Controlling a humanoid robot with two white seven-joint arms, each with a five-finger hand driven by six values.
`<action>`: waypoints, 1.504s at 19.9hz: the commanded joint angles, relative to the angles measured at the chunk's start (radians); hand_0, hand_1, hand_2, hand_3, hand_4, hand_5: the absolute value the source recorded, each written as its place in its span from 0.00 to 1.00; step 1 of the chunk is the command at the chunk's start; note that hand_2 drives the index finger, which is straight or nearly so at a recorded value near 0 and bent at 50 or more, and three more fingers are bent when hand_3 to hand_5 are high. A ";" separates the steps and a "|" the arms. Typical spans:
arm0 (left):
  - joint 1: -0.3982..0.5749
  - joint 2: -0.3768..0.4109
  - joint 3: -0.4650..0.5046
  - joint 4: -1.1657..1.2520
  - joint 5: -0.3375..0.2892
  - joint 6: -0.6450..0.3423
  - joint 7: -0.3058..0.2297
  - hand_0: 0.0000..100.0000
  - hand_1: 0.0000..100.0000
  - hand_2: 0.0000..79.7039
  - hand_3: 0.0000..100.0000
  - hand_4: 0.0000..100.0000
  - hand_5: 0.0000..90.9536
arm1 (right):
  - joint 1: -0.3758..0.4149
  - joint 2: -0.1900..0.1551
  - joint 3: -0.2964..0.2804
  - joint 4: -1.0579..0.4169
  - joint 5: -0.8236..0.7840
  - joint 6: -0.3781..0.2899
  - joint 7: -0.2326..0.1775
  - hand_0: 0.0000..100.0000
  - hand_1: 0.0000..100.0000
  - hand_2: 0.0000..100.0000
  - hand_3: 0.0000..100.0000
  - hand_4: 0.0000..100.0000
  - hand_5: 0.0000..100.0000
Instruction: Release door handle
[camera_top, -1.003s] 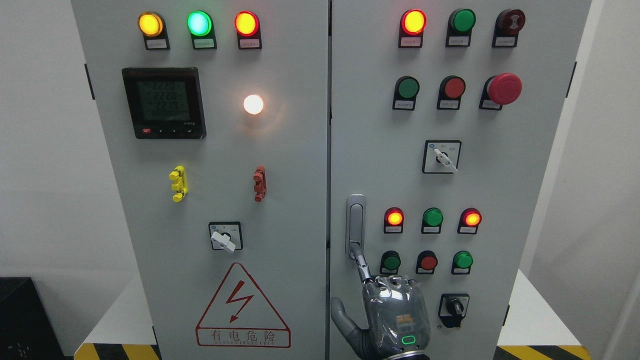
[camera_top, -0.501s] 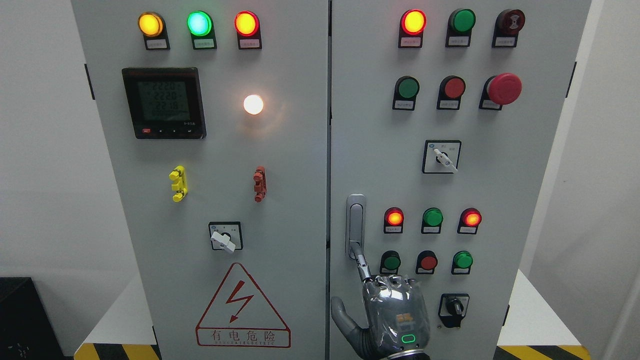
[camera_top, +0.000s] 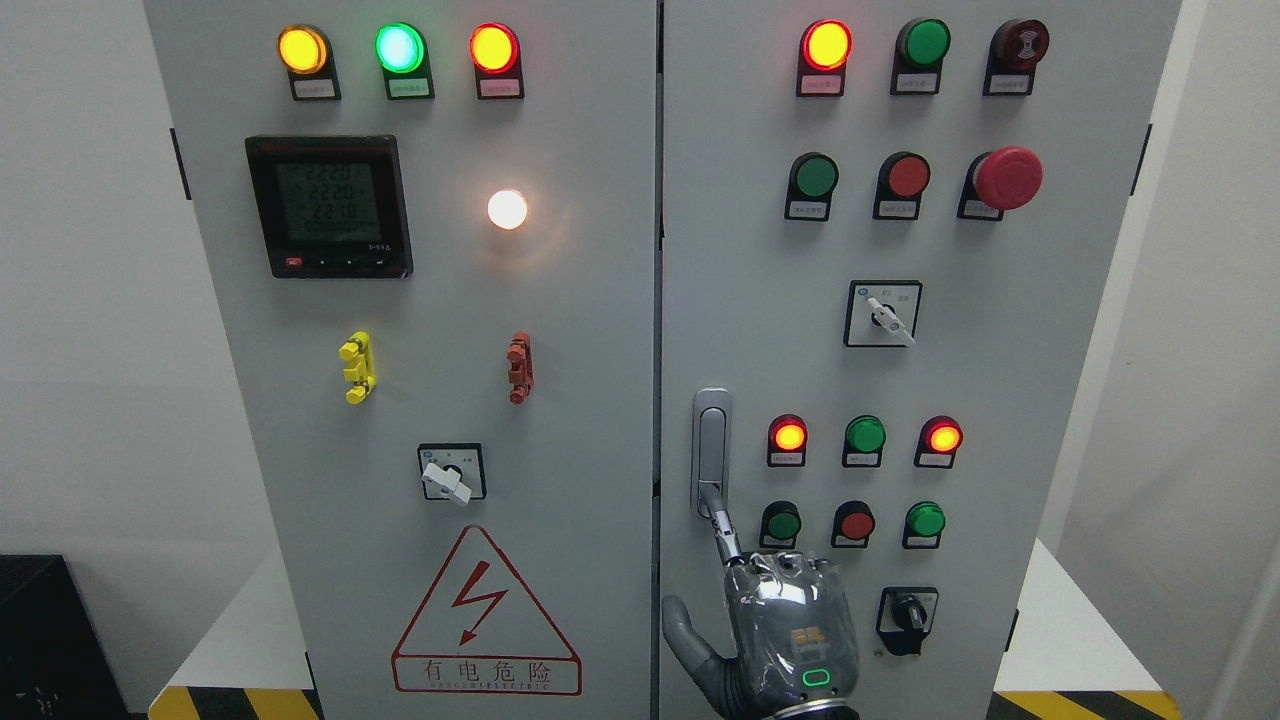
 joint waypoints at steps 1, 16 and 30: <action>0.000 0.000 -0.020 -0.015 0.000 0.000 -0.001 0.00 0.00 0.03 0.08 0.01 0.00 | -0.001 0.000 -0.013 0.009 0.000 0.001 0.003 0.39 0.27 0.00 1.00 1.00 0.99; 0.000 0.000 -0.020 -0.017 0.000 0.000 0.001 0.00 0.00 0.03 0.08 0.01 0.00 | 0.002 0.000 -0.013 0.015 -0.003 -0.001 0.029 0.39 0.27 0.00 1.00 1.00 0.99; 0.000 0.000 -0.020 -0.015 0.000 0.000 -0.001 0.00 0.00 0.03 0.08 0.01 0.00 | 0.008 0.003 0.001 0.016 -0.006 -0.001 0.029 0.38 0.27 0.00 1.00 1.00 0.99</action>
